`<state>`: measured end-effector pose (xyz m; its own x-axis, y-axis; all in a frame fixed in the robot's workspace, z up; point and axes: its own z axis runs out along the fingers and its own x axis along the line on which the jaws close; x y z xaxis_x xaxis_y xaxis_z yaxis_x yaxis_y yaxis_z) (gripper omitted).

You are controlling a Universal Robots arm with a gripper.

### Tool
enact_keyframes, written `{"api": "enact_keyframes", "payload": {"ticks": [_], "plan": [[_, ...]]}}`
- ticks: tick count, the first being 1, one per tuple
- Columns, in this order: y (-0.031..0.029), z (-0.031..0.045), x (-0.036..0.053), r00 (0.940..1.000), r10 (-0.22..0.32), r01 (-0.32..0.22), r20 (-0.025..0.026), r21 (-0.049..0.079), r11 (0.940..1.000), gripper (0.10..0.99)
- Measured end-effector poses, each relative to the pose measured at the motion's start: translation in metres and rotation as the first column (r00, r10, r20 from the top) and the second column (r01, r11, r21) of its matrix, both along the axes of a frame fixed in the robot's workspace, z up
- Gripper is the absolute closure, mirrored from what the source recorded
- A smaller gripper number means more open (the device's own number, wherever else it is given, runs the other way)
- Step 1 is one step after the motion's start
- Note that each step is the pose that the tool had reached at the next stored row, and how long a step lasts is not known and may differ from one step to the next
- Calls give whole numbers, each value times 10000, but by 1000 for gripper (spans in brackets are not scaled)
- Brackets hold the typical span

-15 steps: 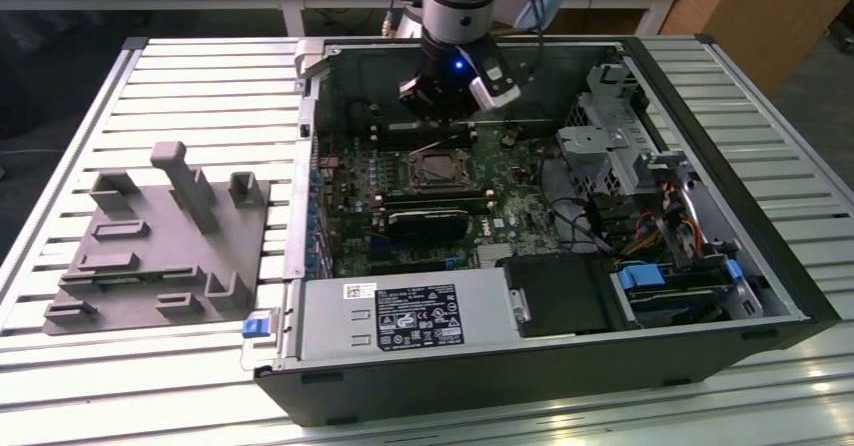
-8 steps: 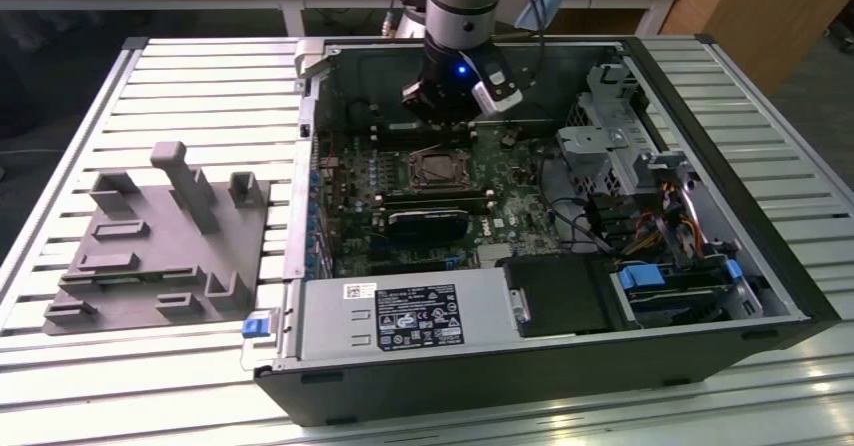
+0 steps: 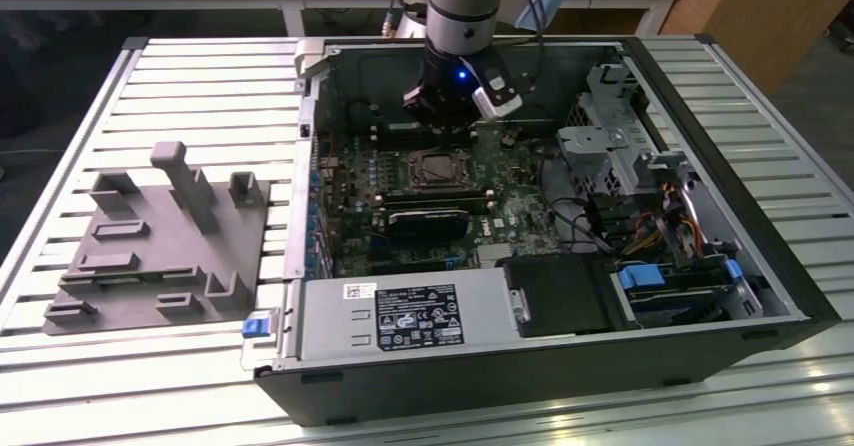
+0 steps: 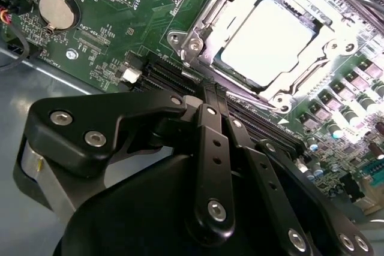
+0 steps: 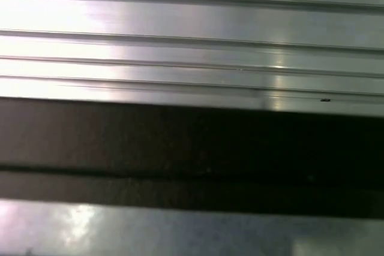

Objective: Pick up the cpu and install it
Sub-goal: 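Install the first cpu locking lever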

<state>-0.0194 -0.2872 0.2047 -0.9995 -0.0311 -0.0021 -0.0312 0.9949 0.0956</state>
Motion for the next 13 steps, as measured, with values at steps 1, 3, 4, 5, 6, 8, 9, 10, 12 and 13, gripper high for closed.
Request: {"api": "enact_keyframes", "payload": {"ticks": [1,3,4,5,6,8,9,10,12,13], "plan": [[0,-7,1,10000,0,0,-1,0,10000,980],[0,-20,4,10000,1,-1,-3,0,10000,980],[0,-25,6,10000,1,-1,-4,0,10000,980],[0,-26,6,10000,0,0,-6,-2,10000,980],[0,-26,7,10000,-1,1,-6,-1,10000,980],[0,-26,9,10000,0,0,-7,-2,10000,980],[0,-25,10,10000,0,0,-6,-1,10000,980],[0,-26,11,10000,0,0,-6,1,10000,980],[0,-27,15,10000,1,-1,-5,-10,10000,980],[1,-28,16,10000,-1,1,-6,-36,10000,980]]}}
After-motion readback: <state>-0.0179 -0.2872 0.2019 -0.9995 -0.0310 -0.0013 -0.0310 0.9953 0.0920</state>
